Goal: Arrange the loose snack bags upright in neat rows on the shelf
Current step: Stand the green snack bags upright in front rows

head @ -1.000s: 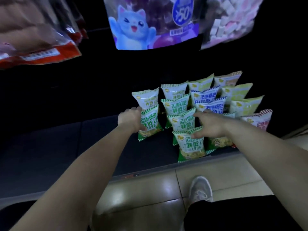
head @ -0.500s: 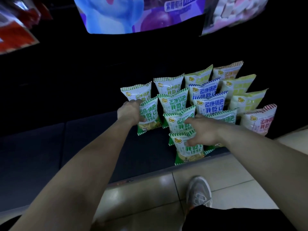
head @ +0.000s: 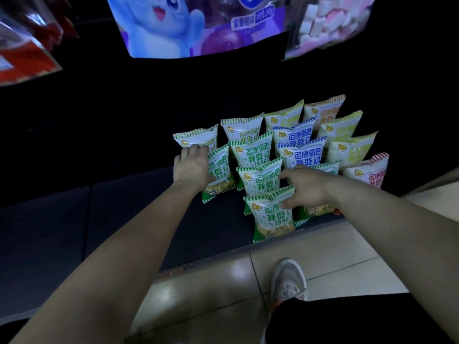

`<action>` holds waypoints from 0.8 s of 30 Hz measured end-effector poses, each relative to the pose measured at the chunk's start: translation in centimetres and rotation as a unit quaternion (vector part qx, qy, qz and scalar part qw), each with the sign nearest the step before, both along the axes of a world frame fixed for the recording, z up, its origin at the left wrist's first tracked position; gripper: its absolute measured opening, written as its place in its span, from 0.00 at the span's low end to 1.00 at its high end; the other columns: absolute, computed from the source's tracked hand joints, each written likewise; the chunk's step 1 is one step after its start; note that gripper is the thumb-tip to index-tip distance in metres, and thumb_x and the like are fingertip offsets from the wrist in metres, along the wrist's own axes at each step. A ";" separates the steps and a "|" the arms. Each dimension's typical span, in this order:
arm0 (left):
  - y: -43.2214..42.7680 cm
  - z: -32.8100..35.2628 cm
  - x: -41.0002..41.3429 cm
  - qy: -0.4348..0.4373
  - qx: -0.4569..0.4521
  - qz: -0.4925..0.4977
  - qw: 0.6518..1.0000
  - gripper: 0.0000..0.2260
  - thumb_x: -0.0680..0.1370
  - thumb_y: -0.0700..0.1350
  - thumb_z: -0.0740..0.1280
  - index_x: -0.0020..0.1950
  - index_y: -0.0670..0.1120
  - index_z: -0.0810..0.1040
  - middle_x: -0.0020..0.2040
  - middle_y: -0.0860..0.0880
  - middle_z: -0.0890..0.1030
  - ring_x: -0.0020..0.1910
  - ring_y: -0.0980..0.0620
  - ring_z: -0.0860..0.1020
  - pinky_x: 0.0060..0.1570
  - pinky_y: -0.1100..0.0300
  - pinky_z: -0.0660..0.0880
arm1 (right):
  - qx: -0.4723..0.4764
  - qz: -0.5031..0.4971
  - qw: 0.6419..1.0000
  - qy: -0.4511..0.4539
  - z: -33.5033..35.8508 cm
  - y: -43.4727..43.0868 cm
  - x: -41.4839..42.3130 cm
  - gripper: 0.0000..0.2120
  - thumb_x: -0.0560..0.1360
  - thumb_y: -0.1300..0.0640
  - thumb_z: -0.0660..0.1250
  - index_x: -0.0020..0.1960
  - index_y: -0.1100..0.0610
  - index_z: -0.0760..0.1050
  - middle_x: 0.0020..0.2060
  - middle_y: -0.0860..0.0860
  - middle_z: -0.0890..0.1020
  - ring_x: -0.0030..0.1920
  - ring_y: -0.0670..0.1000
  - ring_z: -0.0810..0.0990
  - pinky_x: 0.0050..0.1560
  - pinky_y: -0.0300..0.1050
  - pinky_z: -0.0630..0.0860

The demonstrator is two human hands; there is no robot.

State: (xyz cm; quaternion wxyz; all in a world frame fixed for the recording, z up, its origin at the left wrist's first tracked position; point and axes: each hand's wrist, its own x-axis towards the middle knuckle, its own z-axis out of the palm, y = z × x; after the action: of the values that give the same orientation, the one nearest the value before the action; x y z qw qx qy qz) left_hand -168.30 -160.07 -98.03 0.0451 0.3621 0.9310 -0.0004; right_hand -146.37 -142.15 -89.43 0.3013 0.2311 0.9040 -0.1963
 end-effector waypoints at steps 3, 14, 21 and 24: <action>0.1 2.4 2.0 -0.011 0.044 -0.006 0.999 0.37 0.73 0.61 0.70 0.76 0.49 0.60 0.73 0.45 0.65 0.72 0.42 0.62 0.67 0.45 0.64 | 0.009 -0.027 0.999 0.027 0.9 1.3 1.4 0.44 0.72 0.40 0.73 0.80 0.48 0.53 0.79 0.53 0.54 0.75 0.58 0.61 0.71 0.52 0.64; 2.2 2.2 14.3 -0.104 -0.035 -0.130 0.985 0.47 0.67 0.71 0.68 0.78 0.52 0.53 0.76 0.47 0.62 0.75 0.43 0.59 0.71 0.43 0.57 | 0.165 0.022 0.984 0.060 -0.9 9.7 8.2 0.48 0.70 0.40 0.74 0.80 0.47 0.51 0.77 0.50 0.58 0.74 0.58 0.60 0.69 0.55 0.67; 4.4 -1.9 16.3 -0.027 -0.043 -0.137 0.989 0.50 0.64 0.71 0.70 0.77 0.50 0.53 0.71 0.46 0.67 0.70 0.42 0.65 0.68 0.42 0.59 | 0.253 0.091 0.963 0.014 -7.2 11.1 7.3 0.71 0.57 0.50 0.83 0.74 0.38 0.28 0.77 0.48 0.43 0.76 0.62 0.48 0.70 0.66 0.61; 4.8 -3.2 16.6 0.029 -0.037 -0.143 0.989 0.49 0.62 0.73 0.69 0.74 0.49 0.58 0.67 0.46 0.70 0.66 0.41 0.68 0.67 0.41 0.61 | 0.295 0.091 0.951 0.010 -8.7 11.4 7.1 0.77 0.57 0.53 0.85 0.71 0.40 0.19 0.78 0.53 0.44 0.74 0.66 0.53 0.62 0.68 0.69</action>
State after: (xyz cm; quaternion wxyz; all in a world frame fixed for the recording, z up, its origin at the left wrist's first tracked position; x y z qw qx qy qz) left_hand -151.70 -155.24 -101.27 0.0314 0.4890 0.8702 -0.0518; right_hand -139.27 -130.71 -98.12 0.2277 0.2240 0.9418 0.1050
